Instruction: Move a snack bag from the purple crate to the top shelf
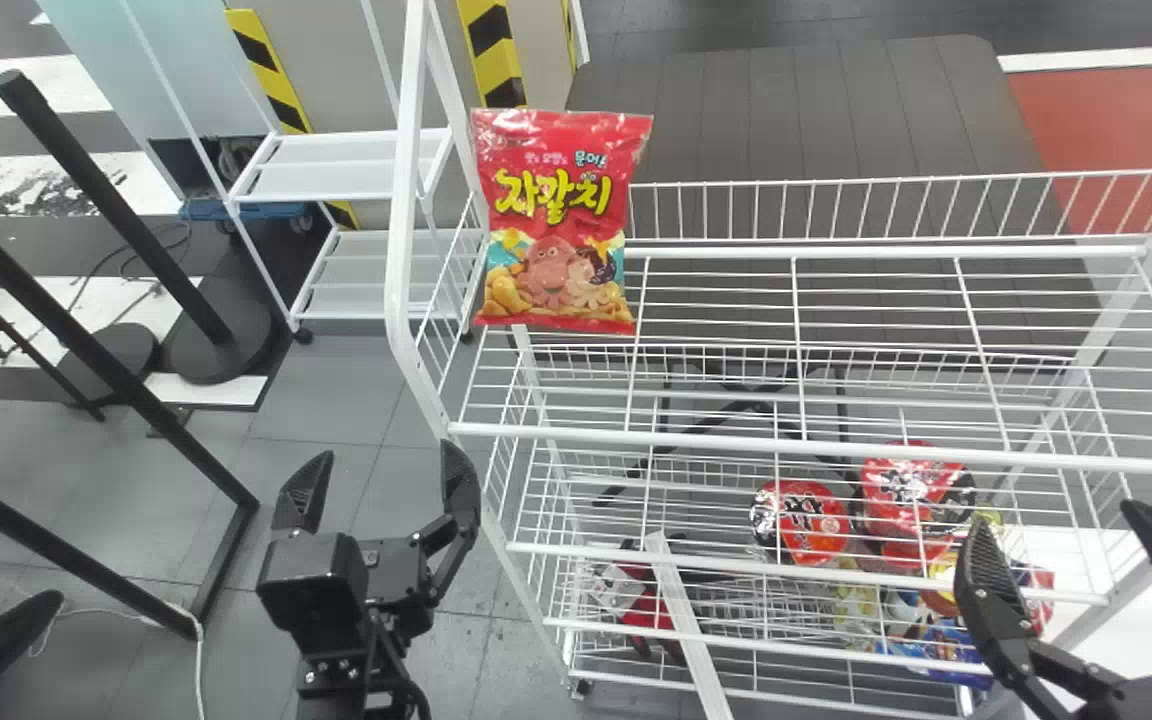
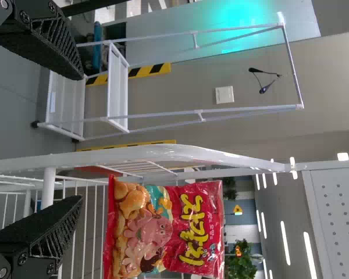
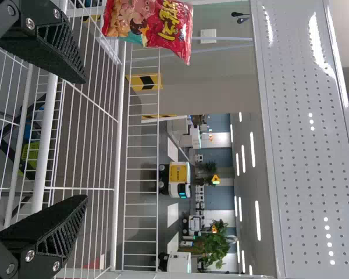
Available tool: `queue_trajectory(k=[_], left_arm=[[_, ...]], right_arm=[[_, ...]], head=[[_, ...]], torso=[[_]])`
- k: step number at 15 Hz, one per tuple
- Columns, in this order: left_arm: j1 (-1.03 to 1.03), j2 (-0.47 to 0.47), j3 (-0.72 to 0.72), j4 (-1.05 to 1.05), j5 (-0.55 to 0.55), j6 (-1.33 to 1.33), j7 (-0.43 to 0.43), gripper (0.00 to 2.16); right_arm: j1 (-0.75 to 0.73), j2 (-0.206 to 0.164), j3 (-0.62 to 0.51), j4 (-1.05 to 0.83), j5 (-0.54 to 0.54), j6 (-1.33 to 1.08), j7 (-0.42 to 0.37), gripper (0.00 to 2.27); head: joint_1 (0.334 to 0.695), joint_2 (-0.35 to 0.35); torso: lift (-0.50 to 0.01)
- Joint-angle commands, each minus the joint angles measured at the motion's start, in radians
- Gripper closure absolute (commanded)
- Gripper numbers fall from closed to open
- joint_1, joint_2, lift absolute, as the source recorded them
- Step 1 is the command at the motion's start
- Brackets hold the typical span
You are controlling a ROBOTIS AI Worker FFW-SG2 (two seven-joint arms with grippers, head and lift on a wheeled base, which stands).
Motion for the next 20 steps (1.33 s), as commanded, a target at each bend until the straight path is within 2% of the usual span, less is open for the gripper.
queue_trajectory(k=[1,20], left_arm=[[0.003,0.0,-0.001,0.001,0.0,0.0,0.0,0.08],[0.029,0.002,-0.012,0.025,0.02,-0.095,0.011,0.08]], right_arm=[[0.004,0.0,0.0,-0.009,0.003,0.005,0.0,0.11],[0.009,0.004,0.017,-0.015,0.014,0.03,-0.003,0.11]], head=[[0.695,0.188],[0.695,0.198]], torso=[[0.01],[0.01]])
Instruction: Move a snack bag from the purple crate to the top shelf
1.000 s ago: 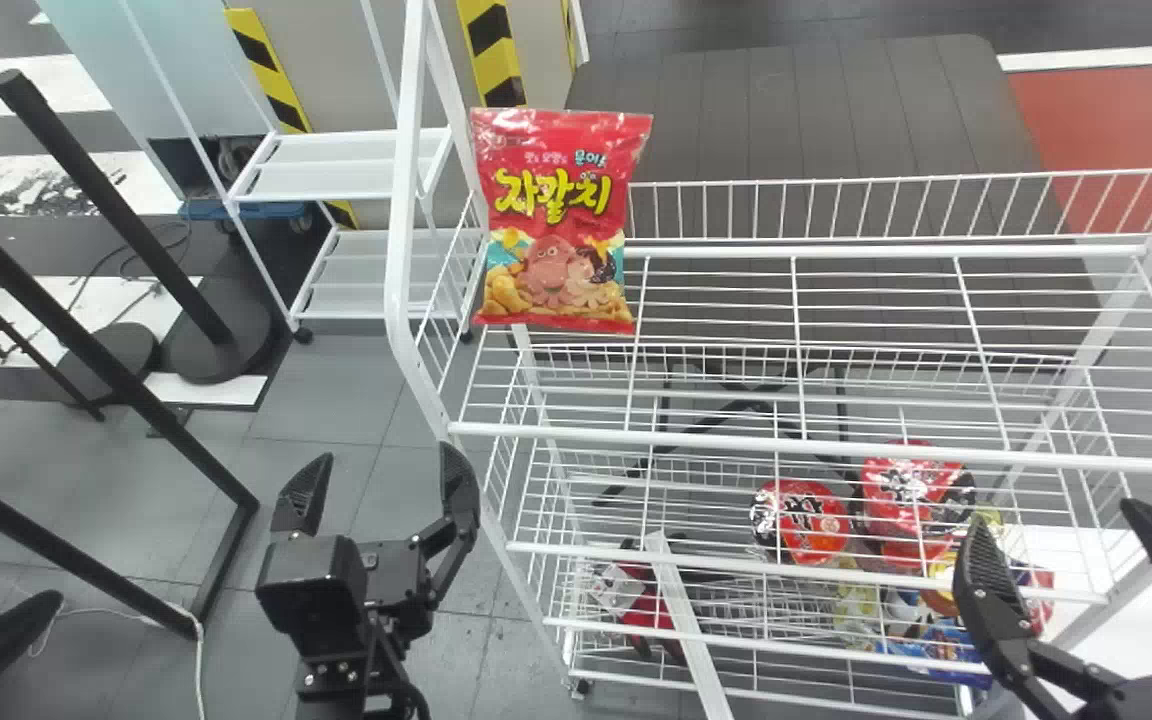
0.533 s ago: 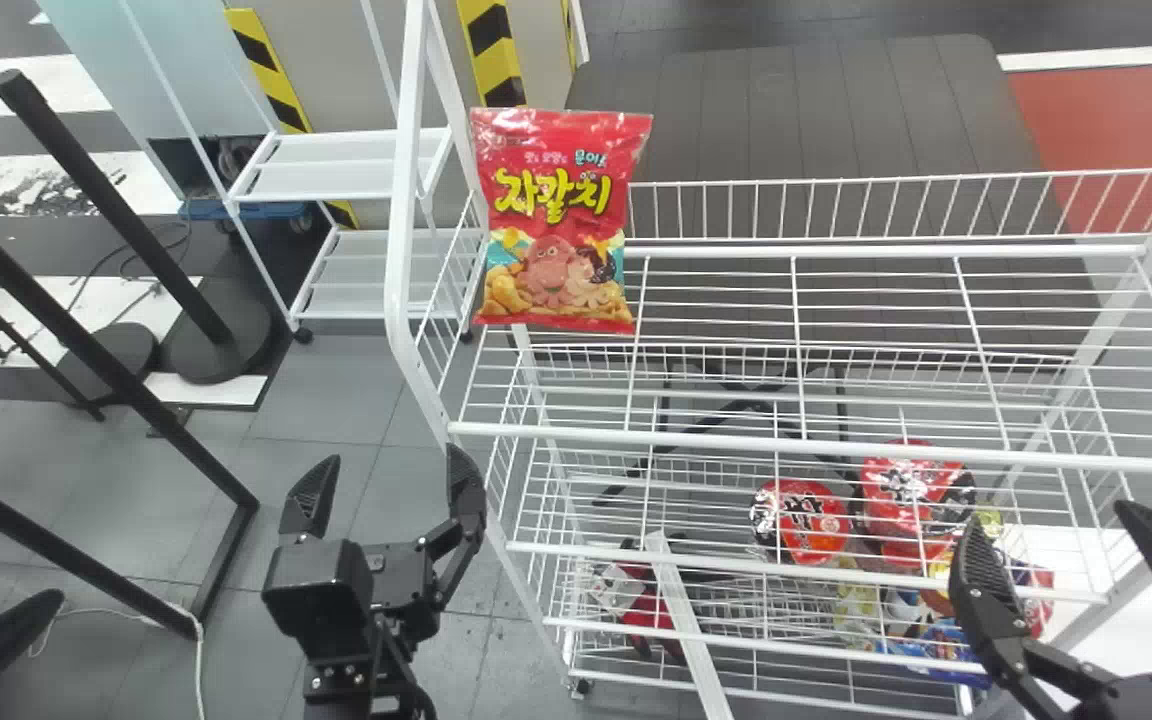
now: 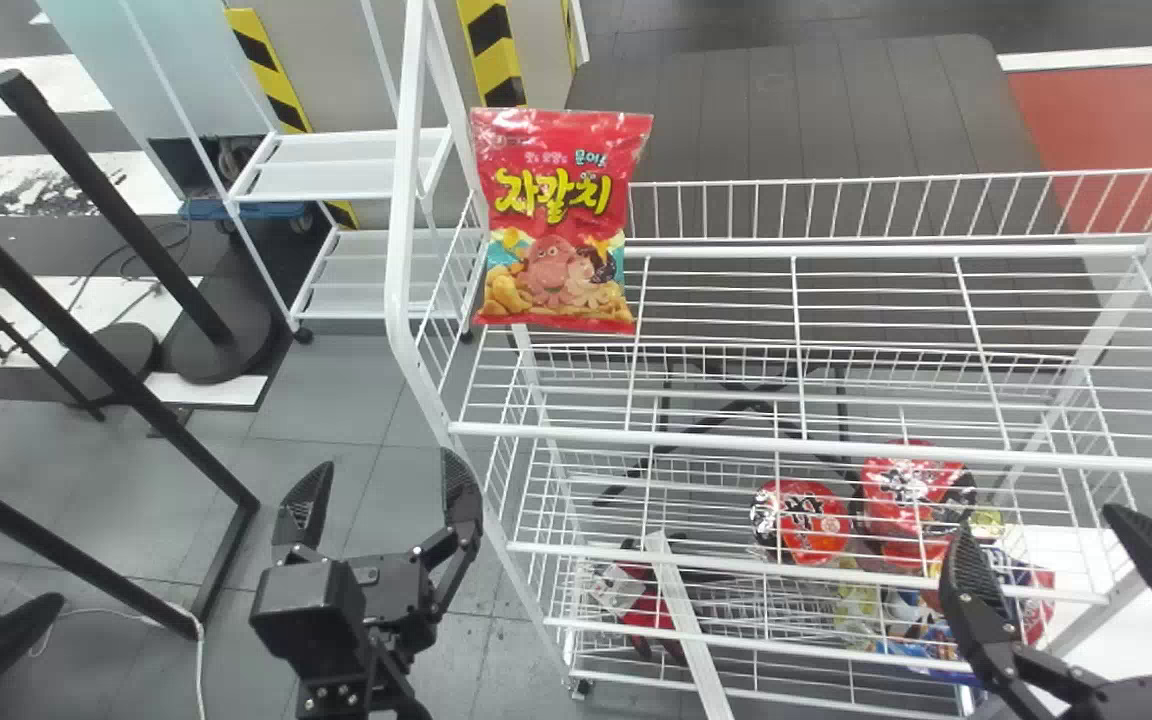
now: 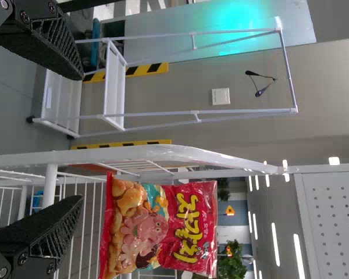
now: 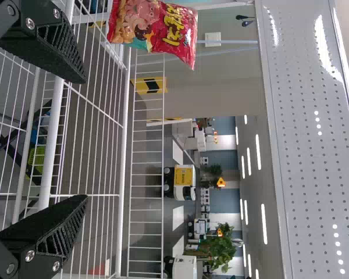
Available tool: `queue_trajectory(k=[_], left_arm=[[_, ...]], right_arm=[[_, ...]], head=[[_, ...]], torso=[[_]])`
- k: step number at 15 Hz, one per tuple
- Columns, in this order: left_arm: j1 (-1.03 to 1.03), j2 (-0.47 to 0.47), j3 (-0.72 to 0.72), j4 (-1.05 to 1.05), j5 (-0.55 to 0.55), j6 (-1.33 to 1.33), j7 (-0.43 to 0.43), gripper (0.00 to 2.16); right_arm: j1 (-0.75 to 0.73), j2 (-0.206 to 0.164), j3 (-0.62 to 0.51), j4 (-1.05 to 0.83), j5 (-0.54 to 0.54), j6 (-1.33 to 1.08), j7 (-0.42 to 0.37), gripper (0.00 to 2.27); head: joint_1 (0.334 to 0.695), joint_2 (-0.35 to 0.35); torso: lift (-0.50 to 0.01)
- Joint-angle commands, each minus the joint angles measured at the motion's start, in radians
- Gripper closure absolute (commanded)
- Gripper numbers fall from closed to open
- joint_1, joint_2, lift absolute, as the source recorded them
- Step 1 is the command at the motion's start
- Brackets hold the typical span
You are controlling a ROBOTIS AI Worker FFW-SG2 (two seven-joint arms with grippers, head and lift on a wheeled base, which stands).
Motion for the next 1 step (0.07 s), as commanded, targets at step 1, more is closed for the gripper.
queue_trajectory(k=[1], left_arm=[[0.009,0.0,0.0,-0.007,0.0,-0.009,0.001,0.08]], right_arm=[[0.003,0.001,0.002,0.0,0.0,-0.003,0.0,0.11]], head=[[0.695,0.2]], torso=[[0.01]])
